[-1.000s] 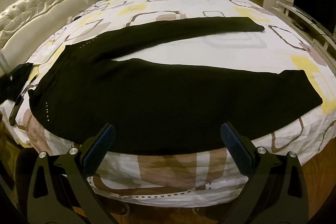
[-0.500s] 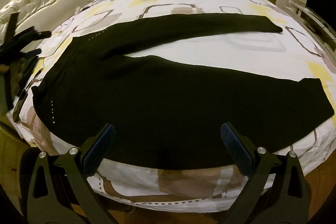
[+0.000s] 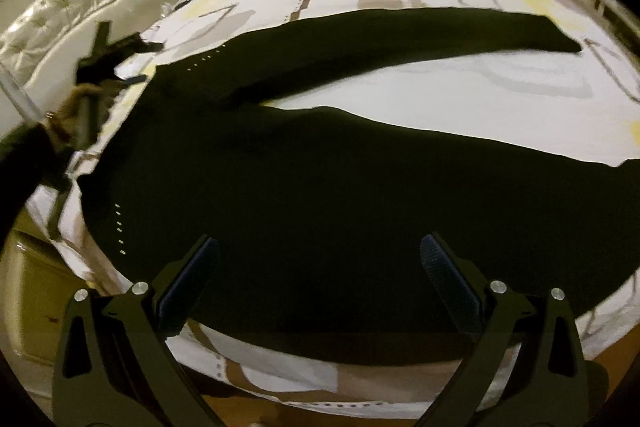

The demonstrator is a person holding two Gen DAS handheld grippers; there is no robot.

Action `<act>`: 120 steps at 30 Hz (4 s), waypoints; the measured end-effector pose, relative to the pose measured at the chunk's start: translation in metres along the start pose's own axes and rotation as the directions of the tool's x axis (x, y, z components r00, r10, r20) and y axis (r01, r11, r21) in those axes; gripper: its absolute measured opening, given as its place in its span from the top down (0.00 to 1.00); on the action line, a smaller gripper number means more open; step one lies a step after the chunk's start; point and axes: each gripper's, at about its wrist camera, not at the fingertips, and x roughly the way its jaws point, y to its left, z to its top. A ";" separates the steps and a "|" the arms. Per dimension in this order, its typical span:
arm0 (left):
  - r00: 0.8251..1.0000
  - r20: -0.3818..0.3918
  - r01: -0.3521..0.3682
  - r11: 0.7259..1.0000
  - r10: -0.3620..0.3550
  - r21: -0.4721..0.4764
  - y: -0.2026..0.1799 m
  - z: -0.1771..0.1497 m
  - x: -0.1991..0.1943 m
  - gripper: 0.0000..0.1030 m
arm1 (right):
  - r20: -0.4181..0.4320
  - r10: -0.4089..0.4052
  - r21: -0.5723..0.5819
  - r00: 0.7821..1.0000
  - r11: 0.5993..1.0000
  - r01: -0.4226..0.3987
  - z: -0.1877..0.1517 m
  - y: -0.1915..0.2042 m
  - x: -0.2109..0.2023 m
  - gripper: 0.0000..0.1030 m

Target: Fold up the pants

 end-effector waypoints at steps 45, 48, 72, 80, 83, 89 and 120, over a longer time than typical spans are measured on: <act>0.998 -0.020 -0.053 0.984 0.057 0.171 0.013 0.010 0.022 0.92 | -0.035 0.109 -0.404 0.993 0.908 -0.114 0.263 -0.059 0.141 0.02; 1.000 0.005 -0.027 0.987 0.027 0.156 0.013 0.009 0.015 0.93 | -0.063 0.109 -0.454 0.992 0.882 -0.126 0.297 -0.066 0.169 0.02; 0.999 -0.052 0.007 0.998 -0.004 0.060 0.030 0.014 0.036 0.88 | -0.337 -0.008 -0.636 0.942 0.739 -0.221 0.332 -0.056 0.258 0.84; 1.000 -0.005 -0.030 0.996 0.031 0.082 0.023 0.007 0.033 0.92 | -0.104 -0.046 -0.687 0.993 0.725 -0.039 0.291 -0.041 0.197 0.93; 0.999 0.034 -0.005 0.998 0.002 0.070 0.021 0.004 0.021 0.93 | -0.019 -0.044 -0.691 0.999 0.722 0.019 0.269 -0.036 0.165 0.93; 0.977 0.148 0.145 0.986 -0.156 0.084 0.005 -0.006 -0.039 0.93 | 0.118 -0.040 -0.684 0.992 0.721 0.110 0.220 -0.032 0.100 0.93; 0.979 0.010 0.203 0.971 -0.206 0.124 0.029 -0.202 -0.134 0.84 | 0.155 -0.076 -0.649 0.985 0.744 0.159 -0.063 -0.008 0.005 0.91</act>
